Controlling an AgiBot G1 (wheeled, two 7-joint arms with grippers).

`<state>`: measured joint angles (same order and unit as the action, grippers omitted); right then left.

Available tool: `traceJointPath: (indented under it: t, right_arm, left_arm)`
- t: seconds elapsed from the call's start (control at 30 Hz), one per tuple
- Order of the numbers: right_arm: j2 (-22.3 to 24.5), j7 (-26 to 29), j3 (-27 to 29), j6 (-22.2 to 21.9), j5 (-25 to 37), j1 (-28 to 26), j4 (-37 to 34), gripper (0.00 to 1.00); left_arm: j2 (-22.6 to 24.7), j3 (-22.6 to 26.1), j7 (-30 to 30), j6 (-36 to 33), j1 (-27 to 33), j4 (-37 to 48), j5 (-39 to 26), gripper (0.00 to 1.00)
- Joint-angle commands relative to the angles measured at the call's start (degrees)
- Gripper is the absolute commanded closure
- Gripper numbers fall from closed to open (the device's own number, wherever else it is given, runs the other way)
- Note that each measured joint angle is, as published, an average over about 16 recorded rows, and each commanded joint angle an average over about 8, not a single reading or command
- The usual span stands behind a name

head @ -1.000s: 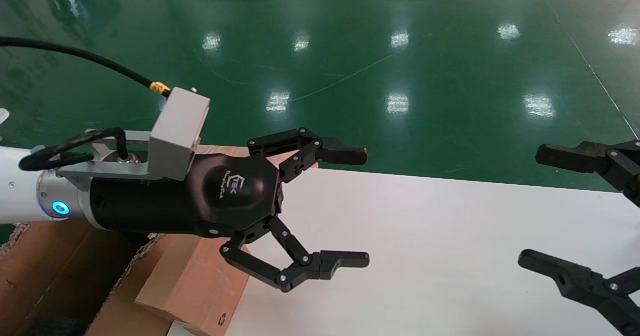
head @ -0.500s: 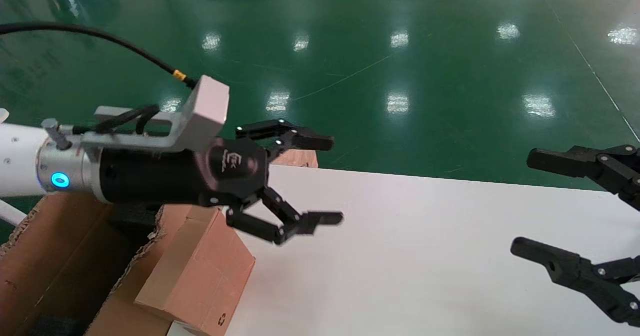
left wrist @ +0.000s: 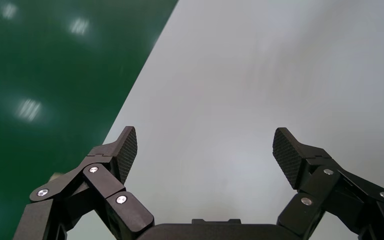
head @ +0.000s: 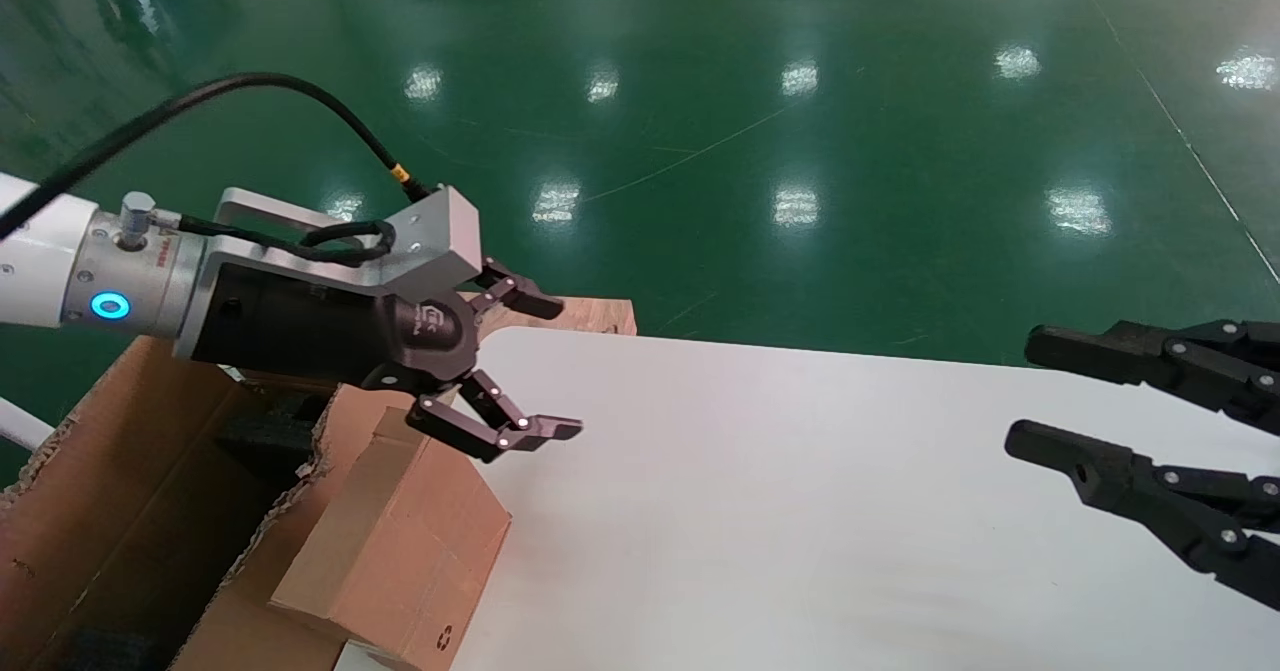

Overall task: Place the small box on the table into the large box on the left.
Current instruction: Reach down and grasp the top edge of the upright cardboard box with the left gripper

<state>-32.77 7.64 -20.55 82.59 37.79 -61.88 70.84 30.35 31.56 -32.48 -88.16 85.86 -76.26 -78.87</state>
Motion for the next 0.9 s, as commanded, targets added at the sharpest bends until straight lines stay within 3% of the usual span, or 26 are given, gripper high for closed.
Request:
traceJointPath:
  t: [0.03,0.23,0.47,0.9]
  right_arm:
    - [0.00,0.00,0.00,0.00,0.00,0.00,0.00,1.00]
    - [0.00,0.00,0.00,0.00,0.00,0.00,0.00,1.00]
    - [0.00,0.00,0.00,0.00,0.00,0.00,0.00,1.00]
    - [0.01,0.00,0.00,-0.01,-0.01,0.01,-0.01,1.00]
  left_arm:
    - [-0.02,1.11,-0.50,-1.48,1.88,-0.22,-2.76,0.00]
    - [-0.56,8.99,-0.53,-2.78,7.14,-0.09,-7.61,0.00]
    - [-1.79,17.10,0.21,-2.52,12.66,-0.21,-8.26,0.00]
    - [-1.93,19.39,2.72,-1.49,15.43,-0.11,-6.59,0.00]
